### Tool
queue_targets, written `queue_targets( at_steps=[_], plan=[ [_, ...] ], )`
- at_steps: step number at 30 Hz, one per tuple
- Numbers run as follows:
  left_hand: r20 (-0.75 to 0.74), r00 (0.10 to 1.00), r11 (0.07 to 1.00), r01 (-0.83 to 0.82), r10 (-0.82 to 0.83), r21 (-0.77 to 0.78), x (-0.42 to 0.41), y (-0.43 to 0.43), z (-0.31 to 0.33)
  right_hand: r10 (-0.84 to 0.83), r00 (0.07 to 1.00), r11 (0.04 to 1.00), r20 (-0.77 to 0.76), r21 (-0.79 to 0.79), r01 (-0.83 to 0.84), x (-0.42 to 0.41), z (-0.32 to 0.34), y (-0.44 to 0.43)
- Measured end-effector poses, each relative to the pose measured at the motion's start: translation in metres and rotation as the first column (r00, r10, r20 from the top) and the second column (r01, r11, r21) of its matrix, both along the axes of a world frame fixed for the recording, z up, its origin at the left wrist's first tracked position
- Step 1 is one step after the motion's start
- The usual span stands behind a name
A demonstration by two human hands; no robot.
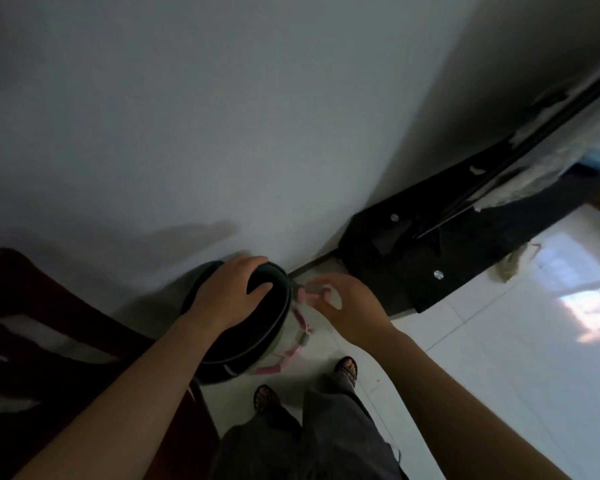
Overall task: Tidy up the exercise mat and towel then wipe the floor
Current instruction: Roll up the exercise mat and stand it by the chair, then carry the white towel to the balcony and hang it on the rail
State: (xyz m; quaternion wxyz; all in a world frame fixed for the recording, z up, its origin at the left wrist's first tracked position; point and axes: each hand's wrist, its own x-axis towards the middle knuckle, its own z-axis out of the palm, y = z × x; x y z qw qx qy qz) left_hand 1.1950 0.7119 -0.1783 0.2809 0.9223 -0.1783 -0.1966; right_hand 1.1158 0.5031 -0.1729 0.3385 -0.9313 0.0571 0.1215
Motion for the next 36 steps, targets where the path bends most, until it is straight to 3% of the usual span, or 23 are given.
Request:
queue_targets(
  at_steps=[8,12,21,27,36],
  plan=[
    [0.015,0.950,0.949,0.309,-0.310,0.068,-0.002,-0.089,0.040,-0.147,0.985,0.988,-0.094,0.035,0.151,-0.054,0.054,-0.060],
    [0.048,0.920,0.918,0.383,-0.389,0.100,-0.018,-0.146,0.052,-0.308,0.951,0.951,-0.039,-0.021,0.307,-0.086,0.060,-0.103],
    [0.113,0.814,0.821,0.559,-0.569,0.115,-0.094,-0.323,0.082,-0.480,0.872,0.868,0.090,-0.095,0.488,-0.190,0.085,-0.244],
    [0.171,0.695,0.714,0.693,-0.698,0.099,-0.177,-0.461,0.099,-0.633,0.763,0.757,0.129,-0.102,0.646,-0.290,0.090,-0.342],
    [0.216,0.454,0.480,0.873,-0.865,0.090,-0.286,-0.601,0.115,-0.838,0.517,0.517,0.174,-0.050,0.855,-0.420,0.097,-0.424]
  ],
)
